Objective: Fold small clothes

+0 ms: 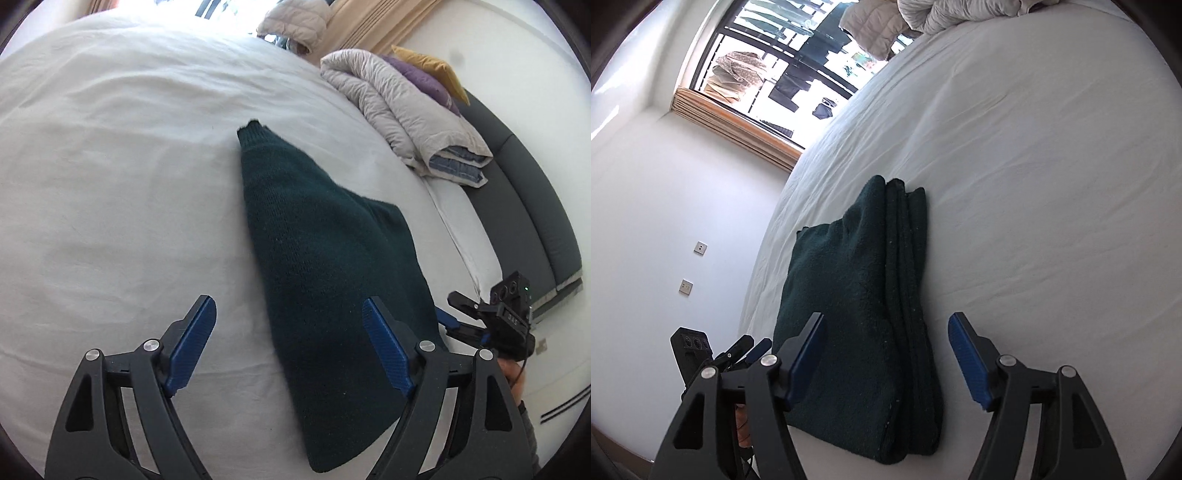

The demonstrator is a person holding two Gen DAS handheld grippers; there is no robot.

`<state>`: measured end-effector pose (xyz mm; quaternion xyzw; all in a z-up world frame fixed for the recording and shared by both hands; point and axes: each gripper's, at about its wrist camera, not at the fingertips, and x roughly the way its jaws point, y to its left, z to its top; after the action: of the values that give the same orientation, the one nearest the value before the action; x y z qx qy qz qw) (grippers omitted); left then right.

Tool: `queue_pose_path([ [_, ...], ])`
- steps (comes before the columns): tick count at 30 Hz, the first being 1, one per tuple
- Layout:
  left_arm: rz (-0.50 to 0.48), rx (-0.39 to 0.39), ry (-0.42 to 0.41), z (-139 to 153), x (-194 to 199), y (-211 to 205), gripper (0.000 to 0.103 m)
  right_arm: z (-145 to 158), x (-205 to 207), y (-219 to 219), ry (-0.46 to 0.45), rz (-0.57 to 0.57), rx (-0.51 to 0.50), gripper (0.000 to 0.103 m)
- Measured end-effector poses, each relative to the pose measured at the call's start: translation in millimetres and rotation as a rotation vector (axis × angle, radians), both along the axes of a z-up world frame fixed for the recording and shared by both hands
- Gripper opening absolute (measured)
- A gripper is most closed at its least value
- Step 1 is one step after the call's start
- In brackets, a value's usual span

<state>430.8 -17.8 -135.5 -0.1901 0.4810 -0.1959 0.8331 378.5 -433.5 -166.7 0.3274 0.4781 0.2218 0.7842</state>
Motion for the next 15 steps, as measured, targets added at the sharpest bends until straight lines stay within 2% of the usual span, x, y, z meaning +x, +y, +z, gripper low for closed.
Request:
queue_pose_path([
  [4,-0.022,0.001,0.065,-19.2,8.0,-18.0,0.081,-10.4,17.6,16.2,0.033,0.044,-0.004,0.071],
  [8,-0.028,-0.022,0.082,-28.8,15.8,-27.0,0.081,-13.3,33.8,30.3,0.053,0.084,-0.027,0.071],
  [10,-0.042,-0.043,0.105,-32.2,21.1,-32.7,0.075,-14.5,39.7,34.6,0.059,0.091,-0.028,0.069],
  [11,-0.053,-0.060,0.120,-34.5,22.7,-35.1,0.065,-14.3,41.8,38.3,0.062,0.093,-0.053,0.062],
  [12,-0.047,-0.069,0.131,-36.8,22.9,-35.7,0.063,-13.9,42.4,42.2,0.059,0.098,-0.080,0.053],
  [15,-0.048,-0.069,0.122,-37.9,22.3,-37.2,0.054,-11.2,37.9,52.9,0.043,0.106,-0.138,0.039],
])
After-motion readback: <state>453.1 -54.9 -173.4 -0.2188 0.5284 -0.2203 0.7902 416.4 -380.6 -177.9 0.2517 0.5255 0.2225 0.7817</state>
